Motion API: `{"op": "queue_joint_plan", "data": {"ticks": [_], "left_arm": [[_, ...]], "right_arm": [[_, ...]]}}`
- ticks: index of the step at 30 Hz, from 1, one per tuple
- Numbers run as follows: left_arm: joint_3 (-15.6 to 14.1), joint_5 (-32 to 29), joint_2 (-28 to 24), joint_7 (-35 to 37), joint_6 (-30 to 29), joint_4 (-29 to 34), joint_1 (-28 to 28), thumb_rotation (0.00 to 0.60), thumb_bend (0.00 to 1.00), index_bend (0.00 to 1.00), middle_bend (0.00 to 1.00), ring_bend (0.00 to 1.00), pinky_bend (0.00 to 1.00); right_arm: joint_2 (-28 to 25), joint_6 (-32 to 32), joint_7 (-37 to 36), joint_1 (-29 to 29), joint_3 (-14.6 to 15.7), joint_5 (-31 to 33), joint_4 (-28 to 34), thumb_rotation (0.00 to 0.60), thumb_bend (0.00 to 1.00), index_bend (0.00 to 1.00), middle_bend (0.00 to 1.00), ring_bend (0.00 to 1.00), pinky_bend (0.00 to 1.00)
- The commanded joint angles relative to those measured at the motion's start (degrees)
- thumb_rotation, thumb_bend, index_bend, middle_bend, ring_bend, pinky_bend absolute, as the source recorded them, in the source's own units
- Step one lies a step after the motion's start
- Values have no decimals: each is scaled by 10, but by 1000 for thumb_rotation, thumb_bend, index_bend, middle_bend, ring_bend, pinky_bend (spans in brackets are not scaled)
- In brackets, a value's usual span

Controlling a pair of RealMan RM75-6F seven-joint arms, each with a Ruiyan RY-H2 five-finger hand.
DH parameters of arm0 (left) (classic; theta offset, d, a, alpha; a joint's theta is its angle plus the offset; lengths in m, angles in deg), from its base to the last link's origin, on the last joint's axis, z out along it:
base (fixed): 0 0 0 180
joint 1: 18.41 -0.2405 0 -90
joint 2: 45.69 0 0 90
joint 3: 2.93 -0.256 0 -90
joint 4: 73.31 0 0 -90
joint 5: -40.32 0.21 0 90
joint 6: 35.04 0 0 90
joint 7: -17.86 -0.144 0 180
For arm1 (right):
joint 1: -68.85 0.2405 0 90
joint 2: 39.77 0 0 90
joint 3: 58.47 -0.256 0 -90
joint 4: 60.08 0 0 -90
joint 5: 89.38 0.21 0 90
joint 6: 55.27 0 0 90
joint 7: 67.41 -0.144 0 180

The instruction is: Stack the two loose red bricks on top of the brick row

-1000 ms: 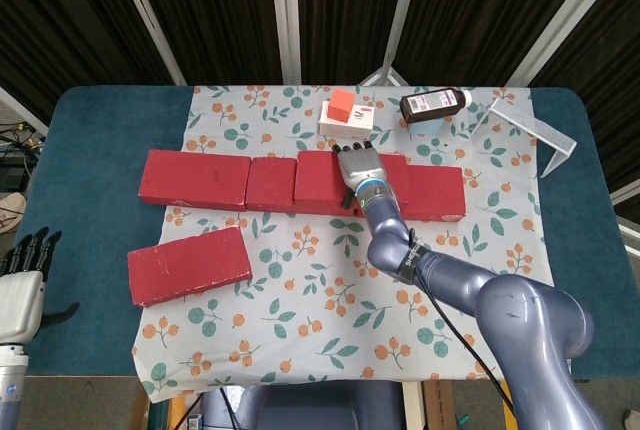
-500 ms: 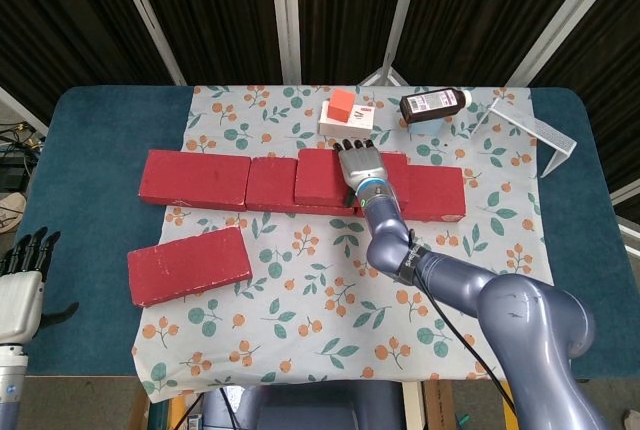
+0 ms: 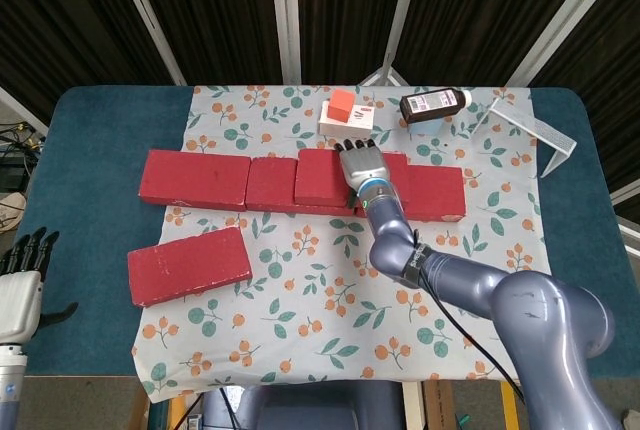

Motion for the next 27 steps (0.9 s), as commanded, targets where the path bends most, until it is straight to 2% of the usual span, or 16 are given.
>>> {"op": "queue_joint_plan", "data": {"ticks": [1, 4, 8, 13, 19, 22, 27], "left_arm": [[0, 1, -1, 1, 0, 1, 0, 600, 0, 51, 0, 0, 116], [-1, 5, -1, 5, -2, 0, -1, 600, 0, 51, 0, 0, 116], [-5, 17, -5, 20, -3, 1, -2, 600, 0, 51, 0, 0, 116], [-8, 26, -11, 34, -3, 1, -4, 600, 0, 51, 0, 0, 116], [-10, 33, -13, 45, -1, 2, -4, 600, 0, 51, 0, 0, 116], [-12, 43, -13, 49, 0, 1, -1, 600, 0, 49, 0, 0, 116], [-17, 85, 1, 67, -10, -15, 2, 600, 0, 39, 0, 0, 106]], "right_arm": [[-37, -23, -4, 0, -7, -7, 50, 600, 54, 0, 10, 0, 0], [-83, -61, -33, -19, -21, -47, 120, 600, 54, 0, 10, 0, 0], [-194, -167, -122, -119, -11, -203, 295, 600, 54, 0, 11, 0, 0], [-280, -227, -232, -243, 10, -365, 394, 600, 54, 0, 11, 0, 0], [-333, -314, -365, -394, 49, -559, 442, 600, 54, 0, 10, 0, 0], [-339, -359, -418, -464, 79, -651, 443, 600, 54, 0, 11, 0, 0], [-332, -400, -465, -547, 120, -760, 421, 600, 55, 0, 10, 0, 0]]}}
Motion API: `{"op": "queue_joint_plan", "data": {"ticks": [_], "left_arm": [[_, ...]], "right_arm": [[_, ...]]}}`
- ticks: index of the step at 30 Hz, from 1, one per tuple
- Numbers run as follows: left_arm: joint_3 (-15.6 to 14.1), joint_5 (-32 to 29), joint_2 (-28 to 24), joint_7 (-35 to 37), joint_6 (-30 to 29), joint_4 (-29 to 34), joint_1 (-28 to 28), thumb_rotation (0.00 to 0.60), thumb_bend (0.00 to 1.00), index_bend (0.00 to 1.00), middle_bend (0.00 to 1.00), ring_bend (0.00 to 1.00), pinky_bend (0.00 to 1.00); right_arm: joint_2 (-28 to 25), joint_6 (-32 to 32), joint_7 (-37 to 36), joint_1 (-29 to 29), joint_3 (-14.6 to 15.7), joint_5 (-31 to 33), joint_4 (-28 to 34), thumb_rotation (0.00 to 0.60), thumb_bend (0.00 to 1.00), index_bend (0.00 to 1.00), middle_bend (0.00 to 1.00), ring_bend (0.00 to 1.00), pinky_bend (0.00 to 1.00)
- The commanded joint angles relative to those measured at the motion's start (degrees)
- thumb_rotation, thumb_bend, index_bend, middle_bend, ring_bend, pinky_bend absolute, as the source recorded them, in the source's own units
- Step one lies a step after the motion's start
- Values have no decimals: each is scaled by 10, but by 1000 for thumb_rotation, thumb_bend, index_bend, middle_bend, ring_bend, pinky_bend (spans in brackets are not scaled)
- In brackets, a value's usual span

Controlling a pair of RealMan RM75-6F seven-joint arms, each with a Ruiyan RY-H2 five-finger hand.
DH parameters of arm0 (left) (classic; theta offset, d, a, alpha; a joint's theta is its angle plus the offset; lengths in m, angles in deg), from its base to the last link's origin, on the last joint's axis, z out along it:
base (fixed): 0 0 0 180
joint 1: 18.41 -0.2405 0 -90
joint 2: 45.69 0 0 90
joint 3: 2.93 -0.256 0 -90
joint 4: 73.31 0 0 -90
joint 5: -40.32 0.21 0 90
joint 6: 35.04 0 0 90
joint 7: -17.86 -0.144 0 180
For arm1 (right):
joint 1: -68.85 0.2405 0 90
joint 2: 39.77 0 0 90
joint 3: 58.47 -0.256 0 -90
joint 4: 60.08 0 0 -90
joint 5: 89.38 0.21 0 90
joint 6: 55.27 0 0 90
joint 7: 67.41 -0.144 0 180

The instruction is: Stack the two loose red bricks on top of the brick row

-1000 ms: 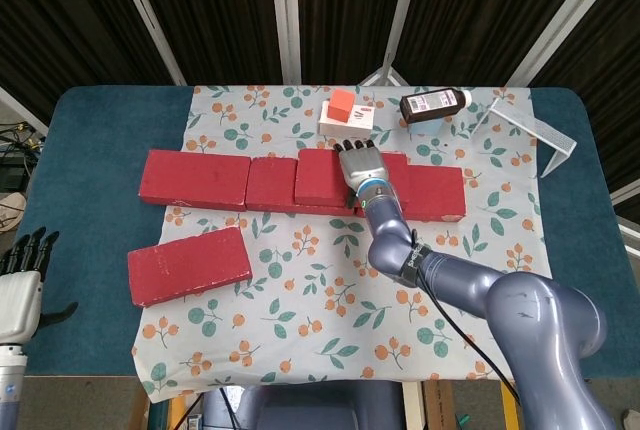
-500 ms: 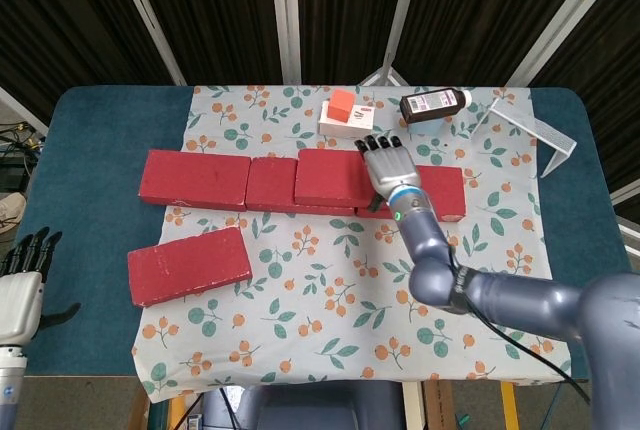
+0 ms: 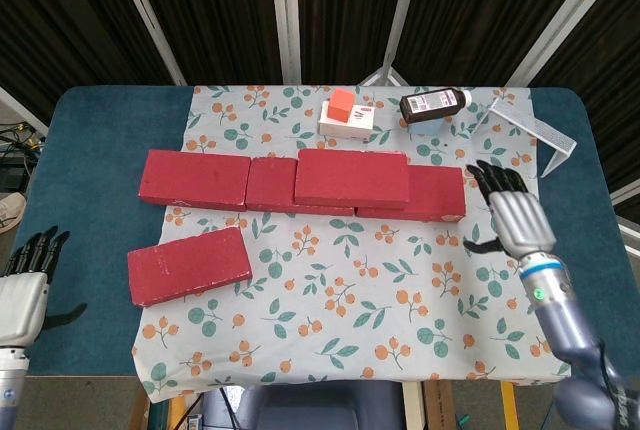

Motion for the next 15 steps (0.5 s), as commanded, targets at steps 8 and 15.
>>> {"op": "queue_joint_plan", "data": {"ticks": [8, 15], "left_arm": [[3, 23, 32, 56, -10, -11, 3, 600, 0, 20, 0, 0, 89], [10, -30, 11, 29, 40, 40, 20, 600, 0, 0, 0, 0, 56]], "right_arm": [[49, -169, -54, -184, 66, -191, -47, 600, 54, 0, 11, 0, 0], [107, -209, -57, -251, 75, -233, -86, 600, 55, 0, 10, 0, 0]]}}
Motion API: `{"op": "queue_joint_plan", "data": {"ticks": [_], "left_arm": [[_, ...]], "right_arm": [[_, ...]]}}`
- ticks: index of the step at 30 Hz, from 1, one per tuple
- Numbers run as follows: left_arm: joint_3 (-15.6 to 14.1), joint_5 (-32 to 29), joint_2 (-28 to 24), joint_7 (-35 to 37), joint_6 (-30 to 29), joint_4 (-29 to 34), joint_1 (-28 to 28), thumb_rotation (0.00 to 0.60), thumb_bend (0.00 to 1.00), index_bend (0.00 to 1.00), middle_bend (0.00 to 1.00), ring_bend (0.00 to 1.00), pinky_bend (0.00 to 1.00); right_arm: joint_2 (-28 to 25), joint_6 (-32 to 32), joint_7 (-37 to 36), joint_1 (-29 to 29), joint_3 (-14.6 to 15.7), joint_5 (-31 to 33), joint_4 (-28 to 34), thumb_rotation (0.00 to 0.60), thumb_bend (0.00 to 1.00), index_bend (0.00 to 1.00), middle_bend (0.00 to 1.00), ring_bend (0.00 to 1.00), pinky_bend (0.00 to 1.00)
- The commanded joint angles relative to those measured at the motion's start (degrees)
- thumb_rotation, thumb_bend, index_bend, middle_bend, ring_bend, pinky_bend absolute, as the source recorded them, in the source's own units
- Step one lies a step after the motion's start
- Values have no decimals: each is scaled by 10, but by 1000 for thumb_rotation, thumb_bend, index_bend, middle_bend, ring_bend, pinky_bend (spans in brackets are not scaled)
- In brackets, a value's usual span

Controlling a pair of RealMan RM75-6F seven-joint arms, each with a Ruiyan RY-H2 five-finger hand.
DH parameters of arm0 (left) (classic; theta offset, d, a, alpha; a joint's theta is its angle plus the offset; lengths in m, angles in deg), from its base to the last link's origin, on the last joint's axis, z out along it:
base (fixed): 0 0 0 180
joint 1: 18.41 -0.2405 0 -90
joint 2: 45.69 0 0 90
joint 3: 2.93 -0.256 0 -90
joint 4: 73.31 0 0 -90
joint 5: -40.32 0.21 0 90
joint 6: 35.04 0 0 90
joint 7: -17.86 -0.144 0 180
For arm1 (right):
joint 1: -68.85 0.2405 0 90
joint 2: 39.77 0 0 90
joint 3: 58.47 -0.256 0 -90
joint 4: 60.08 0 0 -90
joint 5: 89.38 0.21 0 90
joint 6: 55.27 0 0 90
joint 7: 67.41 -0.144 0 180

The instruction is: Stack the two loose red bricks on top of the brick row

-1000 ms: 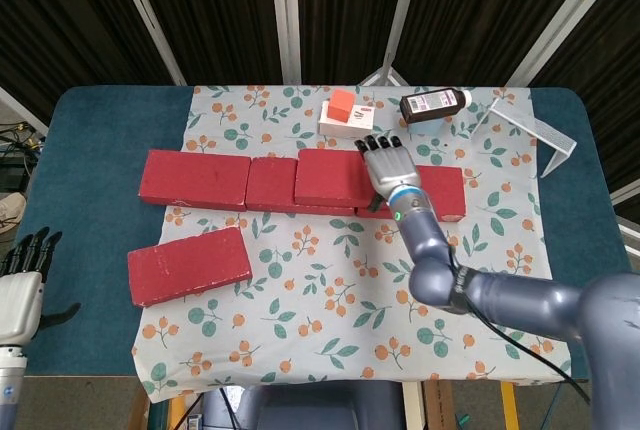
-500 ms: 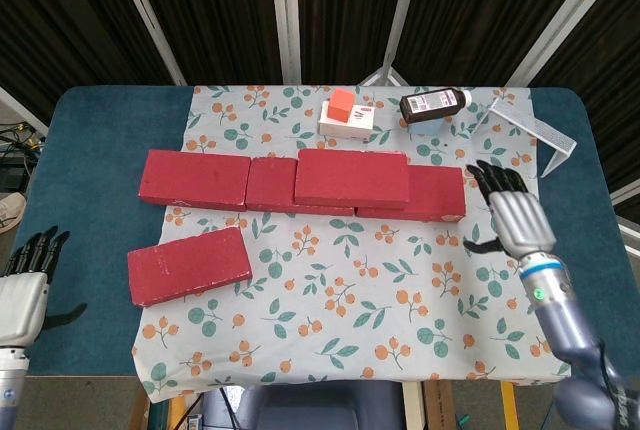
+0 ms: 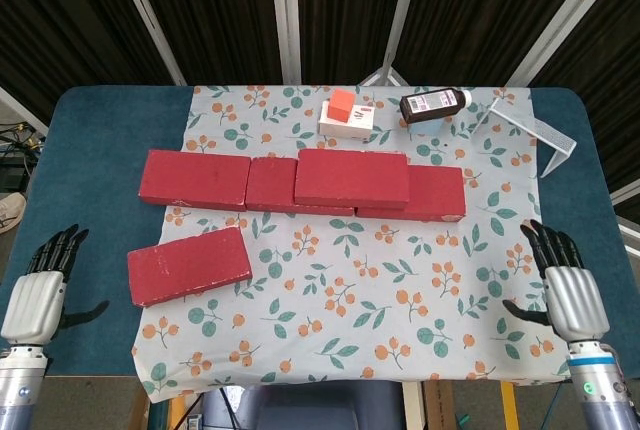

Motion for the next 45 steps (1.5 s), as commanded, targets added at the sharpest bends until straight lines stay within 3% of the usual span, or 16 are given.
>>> {"op": "queue_joint_plan", "data": {"ticks": [1, 11, 18, 24, 30, 45], "left_arm": [[9, -40, -19, -28, 39, 34, 18, 600, 0, 0, 0, 0, 51], [45, -201, -117, -70, 189, 147, 105, 600, 0, 0, 0, 0, 32], [68, -320, -134, -140, 215, 189, 172, 600, 0, 0, 0, 0, 28], [78, -429, -103, -179, 229, 176, 235, 600, 0, 0, 0, 0, 11], [65, -514, -69, -239, 235, 156, 297, 600, 0, 0, 0, 0, 8], [44, -584, 37, -297, 184, 104, 368, 600, 0, 0, 0, 0, 8]], "right_arm": [[22, -3, -4, -23, 6, -15, -21, 600, 54, 0, 10, 0, 0], [32, 37, -25, -42, -13, -16, -48, 600, 54, 0, 11, 0, 0], [26, 48, -30, -54, -29, -17, -50, 600, 55, 0, 10, 0, 0], [19, 60, -44, -62, -38, -22, -51, 600, 55, 0, 10, 0, 0], [16, 67, -52, -68, -48, -26, -54, 600, 55, 0, 10, 0, 0], [8, 80, -68, -83, -66, -32, -56, 600, 54, 0, 10, 0, 0]]}}
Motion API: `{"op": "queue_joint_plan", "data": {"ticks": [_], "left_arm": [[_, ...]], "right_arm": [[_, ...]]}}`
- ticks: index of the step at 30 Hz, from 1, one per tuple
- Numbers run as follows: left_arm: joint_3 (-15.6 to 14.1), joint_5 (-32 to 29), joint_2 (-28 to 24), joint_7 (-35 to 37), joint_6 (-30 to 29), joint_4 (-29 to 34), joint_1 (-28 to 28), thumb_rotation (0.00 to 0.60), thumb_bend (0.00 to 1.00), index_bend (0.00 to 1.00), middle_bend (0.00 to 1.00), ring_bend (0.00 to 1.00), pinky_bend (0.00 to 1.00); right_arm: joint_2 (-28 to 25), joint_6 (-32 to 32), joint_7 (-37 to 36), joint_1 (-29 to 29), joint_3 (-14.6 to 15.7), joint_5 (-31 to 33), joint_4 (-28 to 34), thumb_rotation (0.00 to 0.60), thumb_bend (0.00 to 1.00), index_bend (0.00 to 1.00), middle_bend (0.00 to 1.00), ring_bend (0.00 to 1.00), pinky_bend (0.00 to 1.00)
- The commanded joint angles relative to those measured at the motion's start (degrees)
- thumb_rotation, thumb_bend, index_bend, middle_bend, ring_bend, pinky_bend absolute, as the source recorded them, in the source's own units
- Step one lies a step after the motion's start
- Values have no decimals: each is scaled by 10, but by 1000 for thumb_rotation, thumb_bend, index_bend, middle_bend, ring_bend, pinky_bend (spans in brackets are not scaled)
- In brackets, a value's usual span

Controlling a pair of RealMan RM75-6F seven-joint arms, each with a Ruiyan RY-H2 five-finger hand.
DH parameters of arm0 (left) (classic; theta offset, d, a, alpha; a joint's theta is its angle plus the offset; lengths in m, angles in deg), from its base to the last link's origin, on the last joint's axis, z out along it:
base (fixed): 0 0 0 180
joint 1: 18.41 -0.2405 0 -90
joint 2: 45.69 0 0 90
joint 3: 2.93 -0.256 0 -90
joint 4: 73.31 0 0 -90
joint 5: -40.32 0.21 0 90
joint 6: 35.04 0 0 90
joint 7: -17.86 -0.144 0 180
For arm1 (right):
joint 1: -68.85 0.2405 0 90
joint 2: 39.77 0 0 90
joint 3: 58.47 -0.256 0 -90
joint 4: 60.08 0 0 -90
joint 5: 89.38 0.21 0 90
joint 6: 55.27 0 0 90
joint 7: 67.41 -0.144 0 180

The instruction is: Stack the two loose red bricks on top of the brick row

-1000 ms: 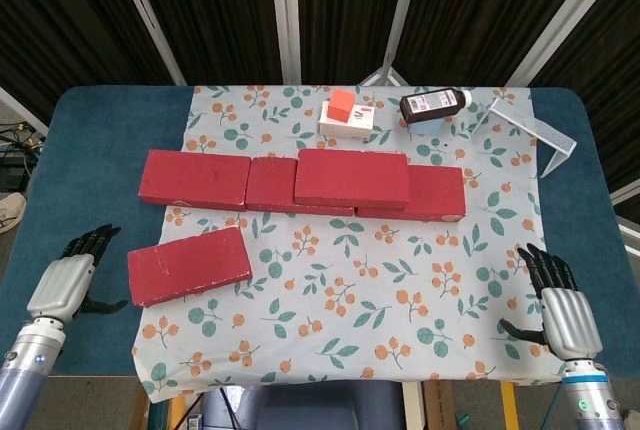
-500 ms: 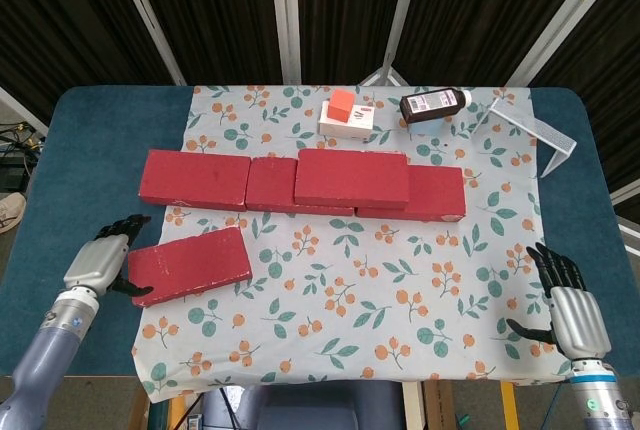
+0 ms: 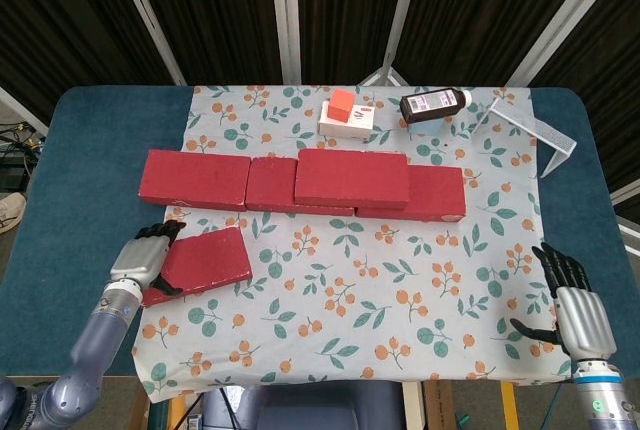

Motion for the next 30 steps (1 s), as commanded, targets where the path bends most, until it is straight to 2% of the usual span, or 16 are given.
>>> {"op": "queue_joint_plan", "data": {"ticks": [1, 9, 30], "left_arm": [[-6, -10, 19, -8, -8, -14, 11, 600, 0, 0, 0, 0, 8], [-16, -16, 59, -21, -28, -37, 27, 600, 0, 0, 0, 0, 8], [-27, -32, 105, -50, -61, -59, 50, 600, 0, 0, 0, 0, 8]], "right_arm": [[-1, 3, -1, -1, -2, -1, 0, 600, 54, 0, 10, 0, 0], [-3, 9, -7, -7, -12, -5, -3, 600, 55, 0, 10, 0, 0], [-4, 21, -21, -17, -29, -10, -10, 600, 54, 0, 10, 0, 0]]}}
